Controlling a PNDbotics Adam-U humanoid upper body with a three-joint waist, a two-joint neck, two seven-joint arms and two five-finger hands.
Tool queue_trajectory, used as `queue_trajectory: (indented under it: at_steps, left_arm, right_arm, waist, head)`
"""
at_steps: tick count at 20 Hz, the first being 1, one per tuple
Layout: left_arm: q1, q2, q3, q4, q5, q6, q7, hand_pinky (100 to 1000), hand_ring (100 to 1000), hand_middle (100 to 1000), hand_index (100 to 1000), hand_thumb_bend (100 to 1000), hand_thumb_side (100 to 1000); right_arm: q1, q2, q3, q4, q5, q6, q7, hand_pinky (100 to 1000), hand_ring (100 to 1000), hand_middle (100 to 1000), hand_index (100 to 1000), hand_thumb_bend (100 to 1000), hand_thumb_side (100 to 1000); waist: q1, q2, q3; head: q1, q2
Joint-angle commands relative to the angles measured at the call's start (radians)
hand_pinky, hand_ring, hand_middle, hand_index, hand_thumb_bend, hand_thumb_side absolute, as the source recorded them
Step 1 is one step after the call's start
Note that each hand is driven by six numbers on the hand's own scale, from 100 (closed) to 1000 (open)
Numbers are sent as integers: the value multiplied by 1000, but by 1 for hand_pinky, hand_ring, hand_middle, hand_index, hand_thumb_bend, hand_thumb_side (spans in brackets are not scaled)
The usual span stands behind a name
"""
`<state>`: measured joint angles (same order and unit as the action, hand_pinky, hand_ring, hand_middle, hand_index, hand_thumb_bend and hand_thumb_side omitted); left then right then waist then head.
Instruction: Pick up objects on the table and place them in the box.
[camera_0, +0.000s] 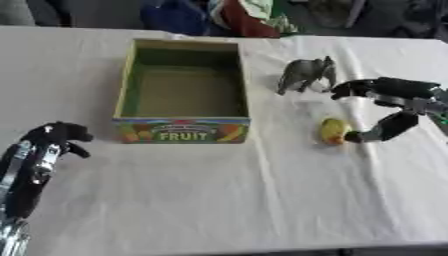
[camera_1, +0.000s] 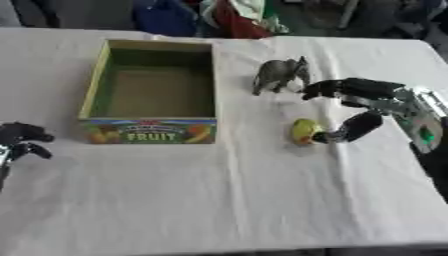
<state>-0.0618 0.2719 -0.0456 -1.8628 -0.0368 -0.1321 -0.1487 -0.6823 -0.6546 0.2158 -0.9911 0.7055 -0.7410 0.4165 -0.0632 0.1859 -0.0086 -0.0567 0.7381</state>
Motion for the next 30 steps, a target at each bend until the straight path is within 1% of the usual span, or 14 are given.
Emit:
queue_trajectory:
  at_steps: [1, 11, 15, 18, 25, 27, 28, 30]
  left_arm:
    - [-7, 6, 0, -17, 3, -3, -2, 540, 672, 555, 681, 100, 802]
    - [-7, 4, 0, -17, 2, -3, -1, 540, 672, 555, 681, 100, 802]
    - [-7, 4, 1, -17, 2, -3, 0, 539, 673, 555, 681, 100, 803]
    - [-7, 4, 0, -17, 2, -2, 0, 540, 673, 555, 681, 100, 803]
    - [-6, 3, 0, -16, 1, -2, -1, 540, 673, 555, 680, 100, 803]
    - [-6, 3, 0, -17, 1, -2, -1, 540, 673, 555, 680, 100, 804]
    - [-6, 3, 0, -17, 1, -2, 0, 540, 673, 555, 680, 100, 804]
    - [-6, 3, 0, -16, 1, -2, 0, 540, 673, 555, 680, 100, 804]
  right_arm:
    - [-13, -19, -13, 6, 19, -166, 155, 898, 960, 943, 926, 457, 693]
    - [-10, -3, -16, 41, 70, -166, 130, 897, 959, 941, 896, 459, 713]
    - [-9, 3, -15, 49, 87, -166, 116, 895, 956, 938, 868, 459, 695]
    - [-9, 5, -14, 44, 86, -166, 101, 888, 948, 928, 824, 456, 645]
    - [-9, 8, -14, 34, 87, -166, 55, 879, 935, 910, 762, 456, 536]
    - [-10, 8, -14, 32, 92, -166, 38, 873, 928, 900, 729, 427, 462]
    - [-9, 8, -14, 30, 94, -166, 28, 870, 925, 896, 719, 412, 444]
    - [-9, 8, -16, 27, 97, -166, 5, 866, 919, 888, 696, 377, 435]
  waist:
    - [3, -13, 1]
    - [5, -11, 0]
    - [6, -11, 1]
    - [6, -11, 0]
    - [7, -10, 1]
    - [7, -10, 1]
    - [7, -10, 2]
    - [7, -10, 2]
  head:
    - [-4, 8]
    - [-7, 9]
    - [-8, 9]
    - [-9, 9]
    - [-11, 10]
    - [-12, 11]
    - [-12, 11]
    - [-13, 12]
